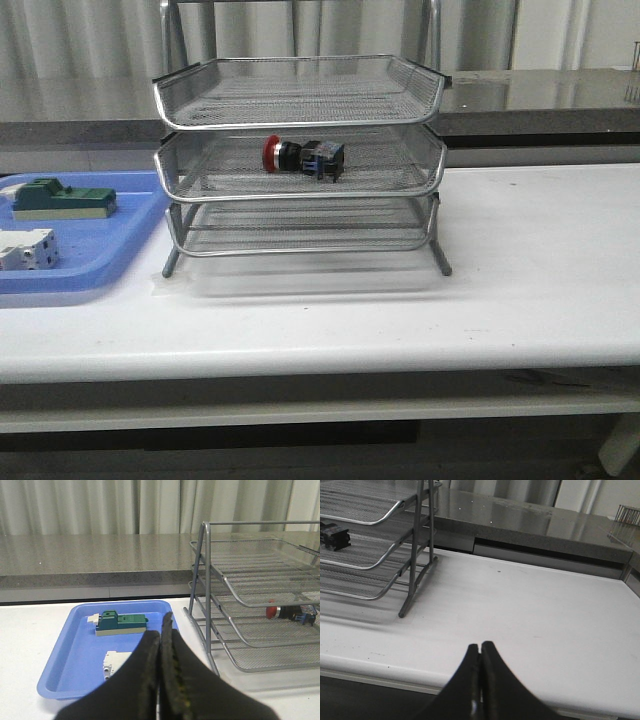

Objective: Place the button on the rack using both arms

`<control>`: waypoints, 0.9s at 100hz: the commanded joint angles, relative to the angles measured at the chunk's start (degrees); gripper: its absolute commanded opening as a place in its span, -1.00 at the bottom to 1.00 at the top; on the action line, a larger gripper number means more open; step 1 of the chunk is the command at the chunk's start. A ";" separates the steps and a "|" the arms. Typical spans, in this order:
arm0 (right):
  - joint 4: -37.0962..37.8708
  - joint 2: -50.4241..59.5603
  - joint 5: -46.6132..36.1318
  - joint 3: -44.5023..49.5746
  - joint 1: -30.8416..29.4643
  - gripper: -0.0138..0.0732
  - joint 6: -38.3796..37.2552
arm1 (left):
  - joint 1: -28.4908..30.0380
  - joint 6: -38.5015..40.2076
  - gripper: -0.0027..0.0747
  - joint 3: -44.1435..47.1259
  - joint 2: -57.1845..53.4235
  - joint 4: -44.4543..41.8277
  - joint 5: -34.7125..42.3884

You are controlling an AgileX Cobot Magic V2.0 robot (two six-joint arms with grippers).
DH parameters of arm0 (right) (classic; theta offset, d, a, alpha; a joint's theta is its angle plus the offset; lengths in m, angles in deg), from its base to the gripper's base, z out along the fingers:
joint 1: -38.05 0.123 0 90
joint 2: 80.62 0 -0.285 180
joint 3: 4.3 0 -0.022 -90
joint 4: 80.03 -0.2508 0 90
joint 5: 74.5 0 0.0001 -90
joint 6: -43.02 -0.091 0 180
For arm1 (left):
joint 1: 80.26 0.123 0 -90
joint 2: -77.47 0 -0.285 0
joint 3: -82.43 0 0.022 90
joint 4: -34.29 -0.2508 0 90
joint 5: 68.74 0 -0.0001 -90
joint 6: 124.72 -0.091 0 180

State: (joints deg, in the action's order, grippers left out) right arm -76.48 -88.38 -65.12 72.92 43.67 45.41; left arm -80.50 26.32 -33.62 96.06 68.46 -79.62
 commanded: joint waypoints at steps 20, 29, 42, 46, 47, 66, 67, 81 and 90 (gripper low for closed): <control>-1.11 1.48 -6.66 1.61 -0.17 -0.83 0.17 | 0.12 0.57 -0.98 -1.57 0.40 0.86 4.18; -1.11 1.48 -6.66 1.61 -0.17 -0.83 0.17 | 0.12 0.57 -0.98 -1.57 0.40 0.86 4.18; -1.11 1.48 -6.40 1.61 -0.17 -0.83 0.17 | 0.12 0.57 -0.98 -1.57 0.40 0.86 4.18; -1.11 1.48 -6.40 1.61 -0.17 -0.83 0.17 | 0.12 0.57 -0.98 -1.57 0.40 0.86 4.18; -1.11 1.48 -6.40 1.61 -0.17 -0.83 0.17 | 0.12 0.57 -0.98 -1.57 0.40 0.86 4.18; -1.11 1.48 -6.40 1.61 -0.17 -0.83 0.17 | 0.12 0.57 -0.98 -1.57 0.40 0.86 4.18; -1.11 1.48 -6.40 1.61 -0.17 -0.83 0.17 | 0.12 0.57 -0.98 -1.57 0.40 0.86 4.18; -1.11 1.48 -6.40 1.61 -0.17 -0.83 0.17 | 0.12 0.57 -0.98 -1.57 0.40 0.86 4.18; -1.11 1.48 -6.40 1.61 -0.17 -0.83 0.17 | 0.12 0.57 -0.98 -1.57 0.40 0.86 4.18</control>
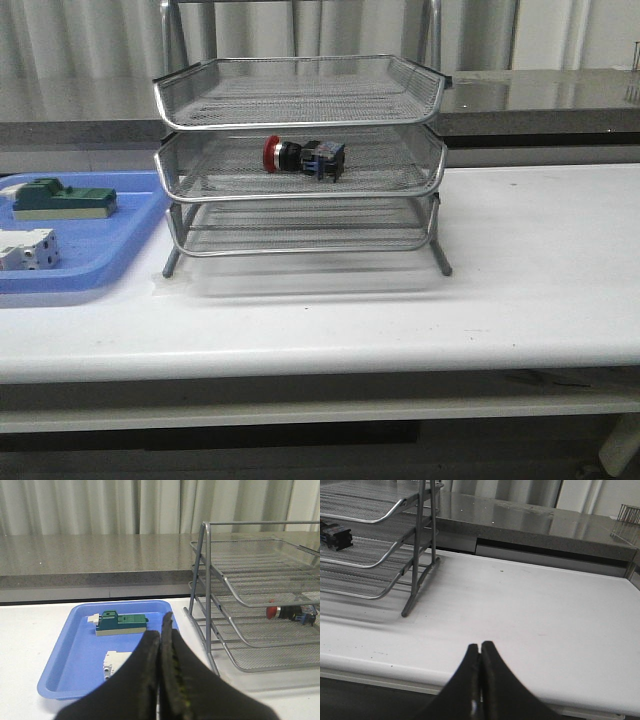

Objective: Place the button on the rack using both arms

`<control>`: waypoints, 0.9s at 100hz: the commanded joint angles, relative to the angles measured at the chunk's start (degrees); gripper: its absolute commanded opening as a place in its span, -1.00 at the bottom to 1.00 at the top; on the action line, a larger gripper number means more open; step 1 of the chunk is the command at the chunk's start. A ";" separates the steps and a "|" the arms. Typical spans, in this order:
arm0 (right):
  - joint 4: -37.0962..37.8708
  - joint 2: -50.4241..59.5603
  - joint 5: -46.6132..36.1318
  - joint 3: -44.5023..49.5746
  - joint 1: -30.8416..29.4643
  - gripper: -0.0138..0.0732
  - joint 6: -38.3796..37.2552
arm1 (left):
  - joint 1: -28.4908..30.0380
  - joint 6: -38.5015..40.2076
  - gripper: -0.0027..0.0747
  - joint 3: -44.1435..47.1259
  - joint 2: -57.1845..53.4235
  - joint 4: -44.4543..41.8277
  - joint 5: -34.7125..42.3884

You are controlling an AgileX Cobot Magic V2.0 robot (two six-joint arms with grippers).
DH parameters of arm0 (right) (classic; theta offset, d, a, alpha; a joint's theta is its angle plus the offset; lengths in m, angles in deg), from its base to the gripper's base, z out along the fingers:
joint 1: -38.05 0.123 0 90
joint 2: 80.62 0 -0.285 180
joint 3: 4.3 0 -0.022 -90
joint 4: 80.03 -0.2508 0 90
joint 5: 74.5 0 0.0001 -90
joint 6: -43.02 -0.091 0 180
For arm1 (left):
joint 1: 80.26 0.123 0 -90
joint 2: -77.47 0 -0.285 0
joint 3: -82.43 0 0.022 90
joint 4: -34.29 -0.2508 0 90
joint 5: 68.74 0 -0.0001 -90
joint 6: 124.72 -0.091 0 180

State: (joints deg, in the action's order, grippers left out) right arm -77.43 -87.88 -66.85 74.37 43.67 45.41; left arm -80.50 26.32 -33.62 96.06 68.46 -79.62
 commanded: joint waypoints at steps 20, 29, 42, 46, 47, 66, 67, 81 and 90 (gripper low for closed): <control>-0.17 0.97 -4.66 0.16 -0.17 -0.83 0.17 | 0.12 0.57 -0.98 -1.57 0.40 0.86 4.18; -0.17 0.97 -4.66 0.16 -0.17 -0.83 0.17 | 0.12 0.57 -0.98 -1.57 0.40 0.86 4.18; -0.17 0.97 -4.66 0.16 -0.17 -0.83 0.17 | 0.12 0.57 -0.98 -1.57 0.40 0.86 4.18; -0.17 0.97 -4.66 0.16 -0.17 -0.83 0.17 | 0.12 0.57 -0.98 -1.57 0.40 0.86 4.18; -0.17 0.97 -4.66 0.16 -0.17 -0.83 0.17 | 0.12 0.57 -0.98 -1.57 0.40 0.86 4.18; -0.17 0.97 -4.66 0.16 -0.17 -0.83 0.17 | 0.12 0.57 -0.98 -1.57 0.40 0.86 4.18; -0.17 0.97 -4.66 0.16 -0.17 -0.83 0.17 | 0.12 0.57 -0.98 -1.57 0.40 0.86 4.18; -0.17 0.97 -4.66 0.16 -0.17 -0.83 0.17 | 0.12 0.57 -0.98 -1.57 0.40 -0.81 3.72; -0.17 0.97 -4.66 0.16 -0.17 -0.83 0.17 | 0.12 0.57 -0.98 -1.57 0.40 -2.38 3.34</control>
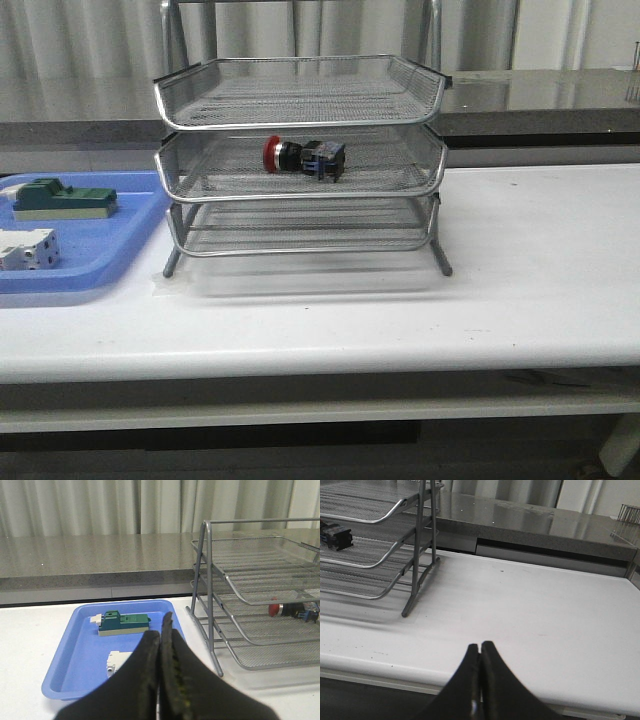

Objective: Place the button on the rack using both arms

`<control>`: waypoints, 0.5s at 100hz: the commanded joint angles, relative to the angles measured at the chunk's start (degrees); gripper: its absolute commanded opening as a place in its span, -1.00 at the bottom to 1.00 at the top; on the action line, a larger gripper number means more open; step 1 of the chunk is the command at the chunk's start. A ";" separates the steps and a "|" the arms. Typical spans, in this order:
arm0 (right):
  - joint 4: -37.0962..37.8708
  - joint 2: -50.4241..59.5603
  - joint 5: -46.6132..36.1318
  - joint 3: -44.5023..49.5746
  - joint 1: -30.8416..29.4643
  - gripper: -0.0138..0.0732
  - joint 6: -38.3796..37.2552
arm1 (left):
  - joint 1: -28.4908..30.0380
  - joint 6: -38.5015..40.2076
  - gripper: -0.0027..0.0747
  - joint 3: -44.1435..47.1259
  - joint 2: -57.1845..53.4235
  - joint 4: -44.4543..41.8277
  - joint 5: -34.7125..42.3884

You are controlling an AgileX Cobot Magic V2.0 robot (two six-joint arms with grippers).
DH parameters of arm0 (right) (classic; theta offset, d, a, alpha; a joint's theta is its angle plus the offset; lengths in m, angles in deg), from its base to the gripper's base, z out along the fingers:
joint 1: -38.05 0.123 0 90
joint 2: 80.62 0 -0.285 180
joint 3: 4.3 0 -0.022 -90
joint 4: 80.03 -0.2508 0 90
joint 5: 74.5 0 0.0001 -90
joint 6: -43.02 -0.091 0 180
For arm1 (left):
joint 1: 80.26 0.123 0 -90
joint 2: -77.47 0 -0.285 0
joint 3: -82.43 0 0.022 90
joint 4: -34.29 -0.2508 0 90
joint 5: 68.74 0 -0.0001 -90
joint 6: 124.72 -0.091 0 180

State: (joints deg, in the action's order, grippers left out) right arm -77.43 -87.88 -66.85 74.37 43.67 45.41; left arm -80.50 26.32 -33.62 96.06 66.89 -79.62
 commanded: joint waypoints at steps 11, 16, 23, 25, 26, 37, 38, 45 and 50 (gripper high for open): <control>-0.17 0.97 -4.66 0.16 -0.17 -0.83 0.17 | 0.12 9.37 -0.98 -1.57 0.40 -9.18 3.34; -0.17 0.97 -4.66 0.16 -0.17 -0.83 0.17 | 0.12 16.82 -0.98 -1.57 0.40 -15.67 3.34; -0.17 0.97 -4.66 0.16 -0.17 -0.83 0.17 | 0.12 27.05 -0.98 -1.57 0.40 -25.13 3.34; -0.17 0.97 -4.66 0.16 -0.17 -0.83 0.17 | 0.12 29.68 -0.98 -1.57 0.40 -27.72 3.34; -0.17 0.97 -4.66 0.16 -0.17 -0.83 0.17 | 0.12 30.52 -0.98 -1.57 0.40 -28.54 3.34; -0.17 0.97 -4.66 0.16 -0.17 -0.83 0.17 | 0.12 36.53 -0.98 -1.42 0.40 -35.29 3.34; -0.17 0.97 -4.66 0.16 -0.17 -0.83 0.17 | 0.12 36.53 -0.98 -1.42 0.40 -35.47 3.34; -0.17 0.97 -4.66 0.16 -0.17 -0.83 0.17 | 0.12 36.53 -0.98 -0.68 0.09 -35.45 3.57; -0.17 0.97 -4.66 0.16 -0.17 -0.83 0.17 | 0.12 36.53 -0.98 0.30 -0.67 -35.45 3.81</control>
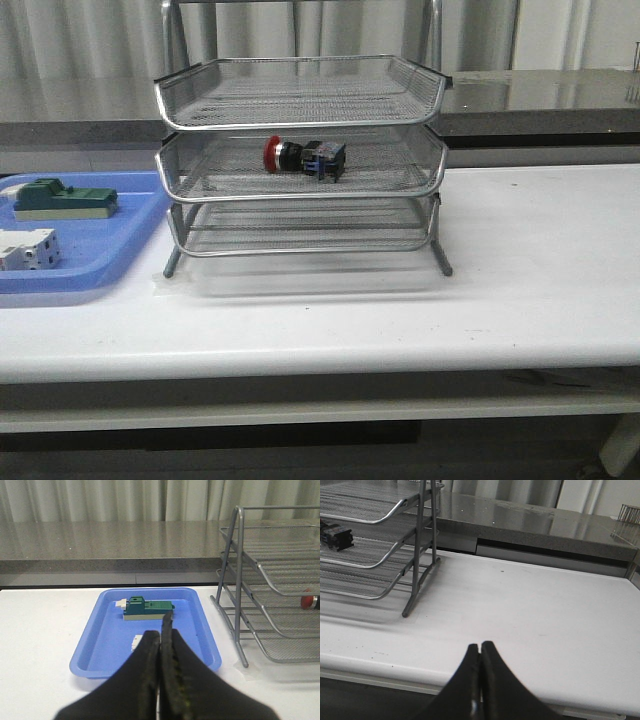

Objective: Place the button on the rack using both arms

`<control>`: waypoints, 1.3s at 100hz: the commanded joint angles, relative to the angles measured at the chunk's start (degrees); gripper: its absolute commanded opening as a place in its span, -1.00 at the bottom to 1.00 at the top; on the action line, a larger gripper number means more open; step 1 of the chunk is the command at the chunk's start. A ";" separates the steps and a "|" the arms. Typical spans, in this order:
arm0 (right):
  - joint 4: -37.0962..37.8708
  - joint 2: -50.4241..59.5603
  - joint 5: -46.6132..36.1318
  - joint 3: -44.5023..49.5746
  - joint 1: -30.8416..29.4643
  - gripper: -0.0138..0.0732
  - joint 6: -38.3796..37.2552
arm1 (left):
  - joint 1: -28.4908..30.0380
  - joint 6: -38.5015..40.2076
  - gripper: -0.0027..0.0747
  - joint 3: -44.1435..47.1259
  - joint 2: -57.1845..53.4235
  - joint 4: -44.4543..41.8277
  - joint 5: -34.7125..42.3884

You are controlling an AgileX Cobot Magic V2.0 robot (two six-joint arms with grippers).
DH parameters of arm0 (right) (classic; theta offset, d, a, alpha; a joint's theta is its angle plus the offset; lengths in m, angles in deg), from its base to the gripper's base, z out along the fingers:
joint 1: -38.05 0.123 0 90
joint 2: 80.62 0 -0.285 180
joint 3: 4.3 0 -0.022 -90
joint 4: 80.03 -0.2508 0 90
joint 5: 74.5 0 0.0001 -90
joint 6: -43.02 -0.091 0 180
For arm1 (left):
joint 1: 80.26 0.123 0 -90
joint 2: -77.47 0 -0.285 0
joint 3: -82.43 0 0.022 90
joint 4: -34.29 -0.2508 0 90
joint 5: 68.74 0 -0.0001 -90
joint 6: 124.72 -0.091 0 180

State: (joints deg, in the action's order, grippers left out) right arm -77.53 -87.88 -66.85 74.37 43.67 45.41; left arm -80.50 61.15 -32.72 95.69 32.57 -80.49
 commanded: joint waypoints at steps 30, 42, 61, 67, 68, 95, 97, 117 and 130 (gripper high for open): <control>-0.06 0.97 -4.66 0.16 -0.17 -0.83 0.17 | 0.12 1.70 -0.98 9.55 -11.36 -1.14 9.05; -0.06 0.97 -4.66 0.16 -0.17 -0.83 0.17 | 0.12 1.70 -0.98 12.83 -12.29 -1.04 11.75; -0.06 0.97 -4.66 0.16 -0.17 -0.83 0.17 | 0.12 2.72 -0.98 14.48 -12.42 -1.57 14.27; -0.06 0.97 -4.66 0.16 -0.17 -0.83 0.17 | 0.12 2.72 -0.98 14.48 -12.42 -1.73 14.40; -0.06 0.97 -4.66 0.16 -0.17 -0.83 0.17 | 0.12 2.72 -0.98 14.48 -12.42 -1.73 14.40; -0.06 0.97 -4.66 0.16 -0.17 -0.83 0.17 | 0.12 2.72 -0.98 14.48 -12.42 -1.73 14.40; -0.06 0.97 -4.66 0.16 -0.17 -0.83 0.17 | 0.12 2.72 -0.98 14.48 -12.42 -1.73 14.40; -0.06 0.97 -4.66 0.16 -0.17 -0.83 0.17 | 0.12 2.72 -0.98 14.48 -12.42 -1.73 14.40; -0.06 0.97 -4.66 0.16 -0.17 -0.83 0.17 | 0.12 2.72 -0.98 14.48 -12.42 -1.73 14.40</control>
State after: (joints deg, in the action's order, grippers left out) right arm -77.63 -87.88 -66.85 74.37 43.67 45.41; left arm -80.50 63.28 -20.07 85.01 30.84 -71.14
